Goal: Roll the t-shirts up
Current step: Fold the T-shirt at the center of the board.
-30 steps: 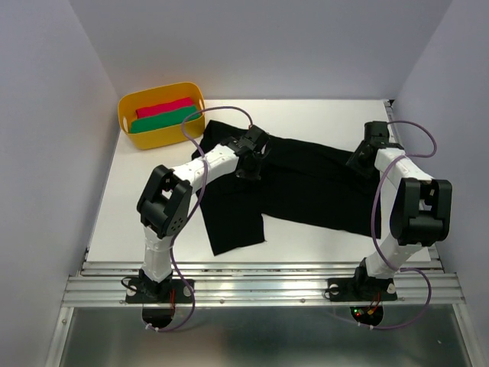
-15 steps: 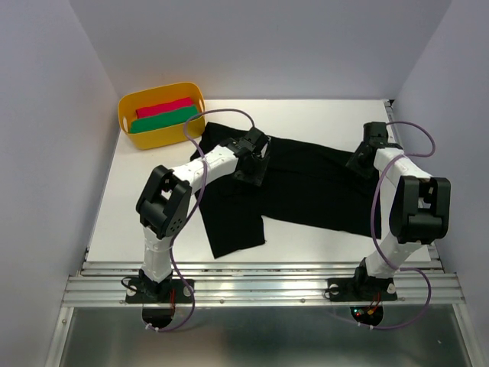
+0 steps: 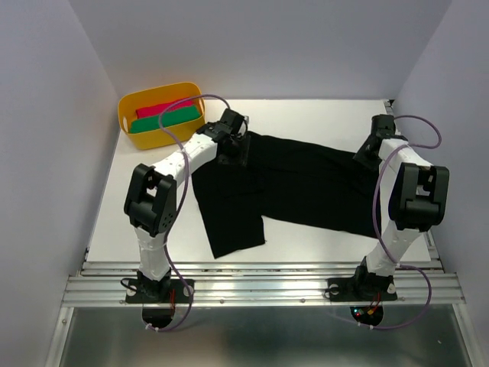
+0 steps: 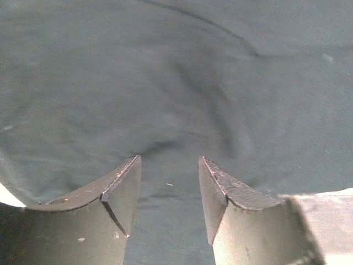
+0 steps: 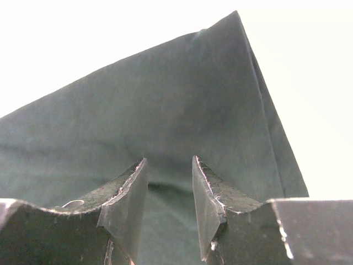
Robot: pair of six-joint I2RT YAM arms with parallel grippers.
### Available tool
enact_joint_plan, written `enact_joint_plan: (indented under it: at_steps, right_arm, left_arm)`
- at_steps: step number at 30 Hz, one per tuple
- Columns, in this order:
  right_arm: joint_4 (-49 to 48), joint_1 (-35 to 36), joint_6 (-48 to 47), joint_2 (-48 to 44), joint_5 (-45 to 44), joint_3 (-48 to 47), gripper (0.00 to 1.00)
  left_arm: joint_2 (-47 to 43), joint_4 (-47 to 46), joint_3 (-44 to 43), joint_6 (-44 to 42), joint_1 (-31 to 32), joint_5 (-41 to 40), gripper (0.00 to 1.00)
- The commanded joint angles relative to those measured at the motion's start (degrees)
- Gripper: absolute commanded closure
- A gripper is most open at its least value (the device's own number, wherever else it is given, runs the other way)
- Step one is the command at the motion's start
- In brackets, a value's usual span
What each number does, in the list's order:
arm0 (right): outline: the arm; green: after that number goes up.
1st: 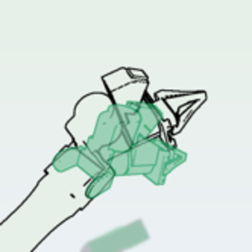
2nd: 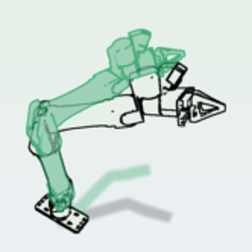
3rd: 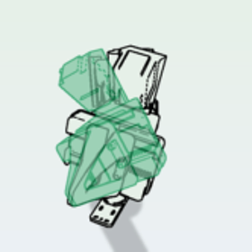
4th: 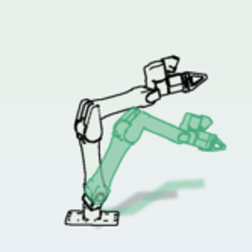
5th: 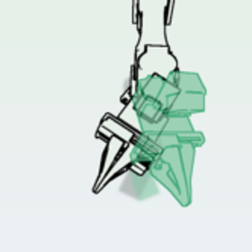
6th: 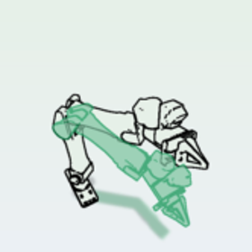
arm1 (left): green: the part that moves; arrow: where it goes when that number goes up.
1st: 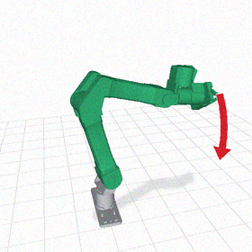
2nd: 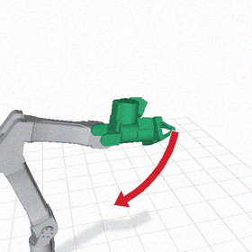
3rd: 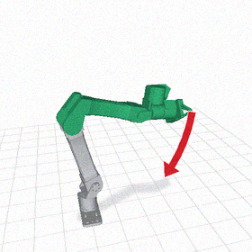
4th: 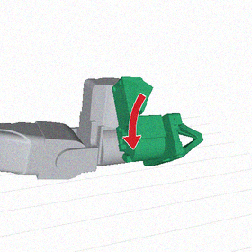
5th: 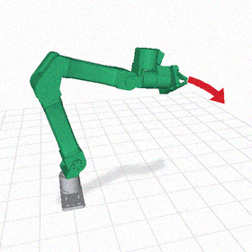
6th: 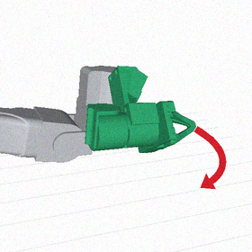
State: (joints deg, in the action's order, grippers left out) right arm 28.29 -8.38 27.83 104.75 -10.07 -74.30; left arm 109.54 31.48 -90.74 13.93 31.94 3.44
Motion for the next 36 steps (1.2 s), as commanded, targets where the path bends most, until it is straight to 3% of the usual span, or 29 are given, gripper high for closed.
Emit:
enact_joint_plan:
  at_steps: [1, 6, 16, 25, 28, 31, 36]
  right_arm:
    - [-0.6, -0.8, -0.7, 3.3, 0.3, -3.8, 0.57]
    - [-1.2, -2.0, -0.4, 7.8, -0.2, -5.6, 0.57]
    - [-2.0, -5.9, 0.2, 16.9, -2.5, -9.5, 0.57]
    - [-1.0, -6.6, 1.0, 22.3, -2.0, -17.2, 0.57]
    - [1.1, -6.6, 0.5, 18.7, 2.1, -20.0, 0.56]
    - [-0.4, -5.4, -0.3, 11.5, 3.6, -17.0, 0.52]
    - [0.7, -4.9, -0.9, 0.2, 5.6, -12.5, 0.47]
  left_arm:
    - [-1.2, -2.8, 3.1, 1.9, -3.8, 3.1, 0.45]
    - [1.6, -5.6, 6.4, 3.0, -6.2, 3.9, 0.47]
    - [11.0, -5.9, 3.8, 2.1, -7.5, 3.9, 0.49]
    - [19.0, 0.2, -14.0, 0.0, -7.8, 3.1, 0.48]
    - [16.5, 3.4, -18.3, -0.7, -7.8, 1.5, 0.48]
    - [12.1, 4.1, -17.5, -0.6, -7.6, 0.7, 0.46]
    - [-2.6, 1.1, -4.6, 2.2, -7.1, 0.6, 0.41]
